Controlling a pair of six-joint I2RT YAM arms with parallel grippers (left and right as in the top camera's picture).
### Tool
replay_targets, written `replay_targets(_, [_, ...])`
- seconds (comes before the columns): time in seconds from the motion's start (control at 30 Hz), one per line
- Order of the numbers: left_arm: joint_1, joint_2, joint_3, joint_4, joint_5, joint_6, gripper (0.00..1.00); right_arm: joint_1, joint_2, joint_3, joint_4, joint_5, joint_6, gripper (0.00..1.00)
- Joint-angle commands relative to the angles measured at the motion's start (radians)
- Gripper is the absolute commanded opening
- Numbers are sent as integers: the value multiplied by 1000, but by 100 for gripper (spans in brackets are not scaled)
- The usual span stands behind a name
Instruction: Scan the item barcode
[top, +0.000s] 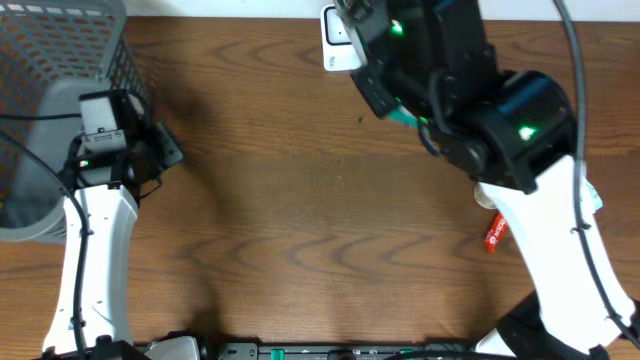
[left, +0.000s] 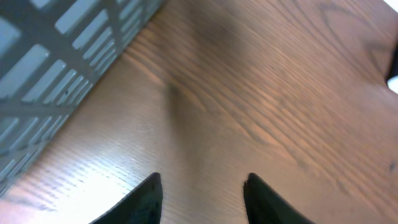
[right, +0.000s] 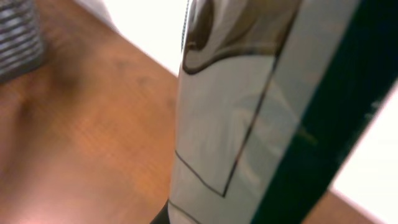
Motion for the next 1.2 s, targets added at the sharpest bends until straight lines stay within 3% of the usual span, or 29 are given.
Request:
replay_targets(0.0, [13,-17,-1,-6,-18,-21,54,34,24,31,53,97,-119,1])
replay_targets(0.2, [10,-17,-1,-43,50,-16,55,61,23,31,80,90,-157,1])
replay_targets(0.3, [5,-19,0,-14,187,103,36,61,23,31,52,91,-224,1])
replay_targets(0.37, [0,-25,11,15,163,111,25,61,23,30,35,90,-229,1])
replay_targets(0.47, [0,-35,31,90,48,113,19,61,23,24,18,91,-228,1])
replay_targets(0.63, [0,-13,30,259,-177,123,19,60,23,24,3,91,-227,1])
replay_targets(0.83, [-1,23,30,412,-149,154,19,55,23,24,41,90,-224,1])
replay_targets(0.93, [-3,27,29,409,-36,153,19,48,25,23,61,77,-224,1])
replay_targets(0.97, [-5,28,29,405,-3,153,21,46,28,23,61,68,-224,1])
replay_targets(1.03, [-11,30,28,387,40,153,35,45,39,22,61,61,-226,1])
replay_targets(1.13, [-14,33,23,373,39,153,39,45,77,22,65,62,-292,1])
replay_targets(1.17, [-14,35,19,372,39,153,50,45,100,22,76,71,-333,1])
